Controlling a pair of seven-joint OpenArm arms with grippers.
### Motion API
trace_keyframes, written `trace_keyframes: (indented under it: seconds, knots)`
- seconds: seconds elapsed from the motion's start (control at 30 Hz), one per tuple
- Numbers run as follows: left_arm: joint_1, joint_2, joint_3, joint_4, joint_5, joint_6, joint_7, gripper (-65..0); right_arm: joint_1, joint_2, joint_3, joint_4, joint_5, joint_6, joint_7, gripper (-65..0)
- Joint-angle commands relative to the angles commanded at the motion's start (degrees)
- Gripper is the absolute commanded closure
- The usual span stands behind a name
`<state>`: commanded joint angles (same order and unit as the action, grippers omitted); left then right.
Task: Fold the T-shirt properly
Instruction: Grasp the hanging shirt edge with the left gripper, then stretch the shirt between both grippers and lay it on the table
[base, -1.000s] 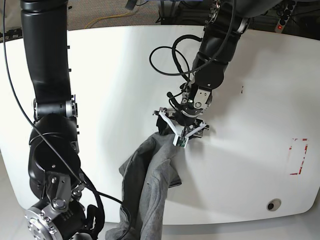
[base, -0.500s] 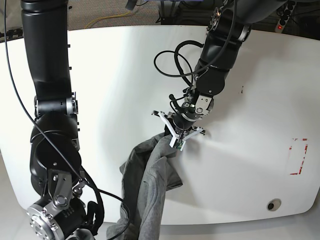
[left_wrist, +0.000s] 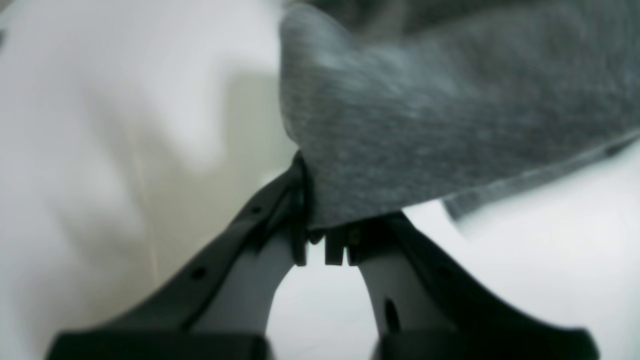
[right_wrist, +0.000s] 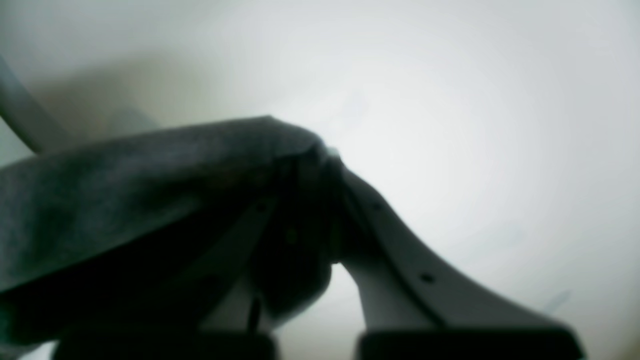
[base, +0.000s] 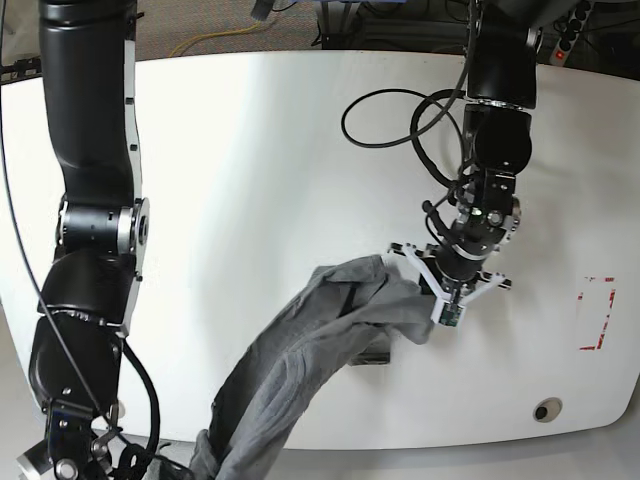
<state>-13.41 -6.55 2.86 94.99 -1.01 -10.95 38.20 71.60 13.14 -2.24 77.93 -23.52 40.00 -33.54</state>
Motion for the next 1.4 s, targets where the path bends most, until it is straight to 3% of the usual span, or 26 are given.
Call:
trace_keyframes:
  seconds: [0.13, 0.37, 0.57, 0.7, 0.87, 1.1, 1.2, 1.4]
  knots:
    - [-2.99, -2.29, -4.22, 6.95, 0.00, -3.87, 6.15, 0.0, 3.20, -0.09, 3.43, -6.42, 0.00, 0.00, 0.00, 0.0]
    - [-12.31, -8.26, -8.70, 15.65, -0.26, -5.63, 16.88, 0.0, 3.20, 0.09, 8.88, -16.18, 0.00, 0.00, -0.09, 0.0]
    - [-14.07, -9.41, -8.79, 15.56, 0.00, -9.58, 20.92, 0.0, 3.20, 1.67, 11.69, -16.09, 0.00, 0.00, -0.35, 0.0]
    - [-9.49, -9.32, -8.79, 15.82, 0.00, -11.43, 21.71, 0.0, -1.49, 3.52, 17.14, -16.09, 0.00, 0.00, -1.32, 0.0]
    - [-2.02, -9.05, -8.88, 15.91, 0.00, -11.52, 21.80, 0.0, -9.58, 4.66, 24.26, -16.09, 0.35, 0.00, -1.67, 0.0]
    - [6.42, -7.47, -8.70, 15.91, -0.26, -11.52, 21.54, 0.0, -23.91, 5.80, 30.95, -11.52, 9.32, 0.00, -4.57, 0.0]
    - [10.37, -6.15, -8.70, 15.91, -0.26, -11.52, 21.54, 0.0, -31.74, 5.80, 31.12, -6.59, 14.77, 0.00, -6.42, 0.0]
    - [16.70, -6.24, -8.79, 15.91, -0.26, -11.52, 21.54, 0.0, -44.22, 5.80, 31.65, 1.05, 19.43, 0.00, -8.53, 0.0]
